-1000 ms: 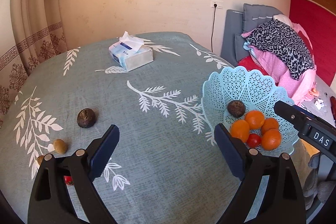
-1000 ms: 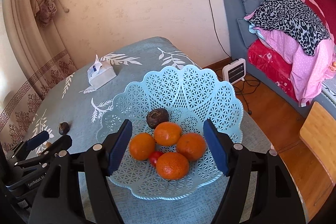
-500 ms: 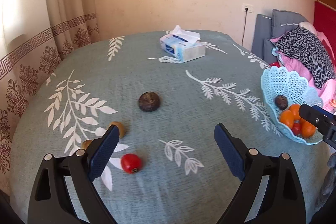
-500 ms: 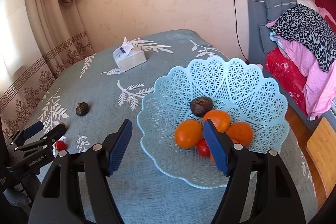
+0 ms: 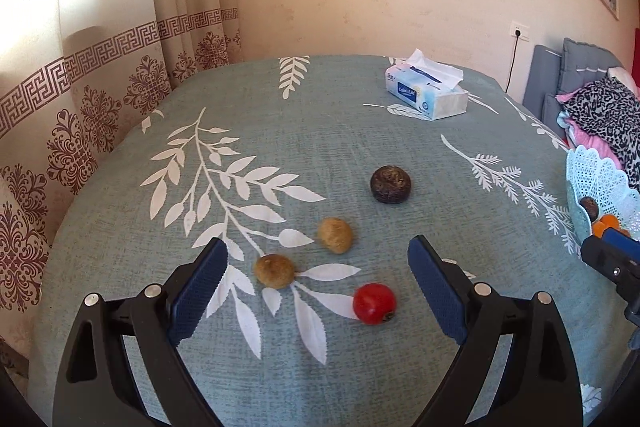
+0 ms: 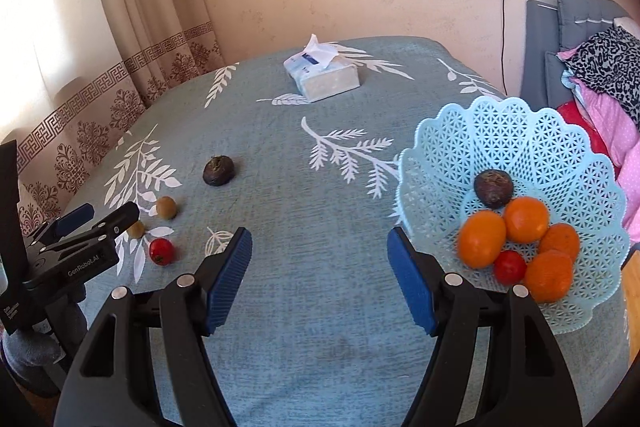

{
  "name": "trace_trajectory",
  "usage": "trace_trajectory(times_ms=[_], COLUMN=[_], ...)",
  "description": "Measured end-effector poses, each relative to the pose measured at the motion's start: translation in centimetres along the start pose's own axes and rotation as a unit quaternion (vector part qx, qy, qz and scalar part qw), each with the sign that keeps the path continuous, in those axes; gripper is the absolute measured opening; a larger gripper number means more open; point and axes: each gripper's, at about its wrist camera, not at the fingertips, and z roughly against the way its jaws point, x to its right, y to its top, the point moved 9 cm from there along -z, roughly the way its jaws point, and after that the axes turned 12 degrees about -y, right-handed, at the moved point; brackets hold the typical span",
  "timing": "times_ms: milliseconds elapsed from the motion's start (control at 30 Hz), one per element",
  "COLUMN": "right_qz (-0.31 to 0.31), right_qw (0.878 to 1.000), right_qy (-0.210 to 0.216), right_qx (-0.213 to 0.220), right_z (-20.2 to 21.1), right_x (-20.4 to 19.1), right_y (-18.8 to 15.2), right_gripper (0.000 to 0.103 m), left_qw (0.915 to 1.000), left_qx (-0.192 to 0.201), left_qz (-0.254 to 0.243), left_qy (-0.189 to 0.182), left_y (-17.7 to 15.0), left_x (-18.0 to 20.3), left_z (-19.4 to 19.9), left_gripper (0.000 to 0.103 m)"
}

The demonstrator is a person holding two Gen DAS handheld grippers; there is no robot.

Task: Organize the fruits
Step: 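Move both open tools back over the remaining fruit on the bed cover, then grasp the light brown round fruit with the left tool while the right grasps the red tomato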

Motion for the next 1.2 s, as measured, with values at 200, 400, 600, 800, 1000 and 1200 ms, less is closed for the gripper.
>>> trace_trajectory(times_ms=[200,400,600,800,1000,1200], right_qz=[0.029,0.049,0.071,0.081,0.101,0.124], right_qw=[0.999,0.998,0.997,0.995,0.992,0.988], right_qy=[0.013,0.026,0.034,0.047,0.062,0.079], right_qx=[-0.01,-0.022,-0.028,-0.034,-0.036,-0.042], right_z=[-0.3,-0.9,-1.2,-1.6,-1.8,-2.3], right_x=[-2.7,-5.0,-6.7,-8.0,-9.8,-12.1], right_y=[-0.7,-1.5,-1.9,-2.0,-2.4,-2.8], right_gripper=[0.072,0.072,0.072,0.072,0.072,0.072], left_qw=[0.9997,0.9993,0.9986,0.9969,0.9956,0.9979], left_qx=[-0.001,-0.016,-0.039,-0.062,-0.06,-0.036], left_qz=[0.017,0.022,0.035,0.039,0.048,0.043], left_qy=[0.018,0.027,-0.003,-0.028,-0.052,-0.031], left_y=[-0.5,-1.7,-2.5,-2.9,-3.1,-2.5], left_x=[-3.4,-5.6,-5.4,-4.8,-4.4,-4.7], left_z=[0.5,0.1,-1.5,-3.3,-3.2,-2.2], left_gripper=[0.091,0.091,0.08,0.051,0.029,0.029])
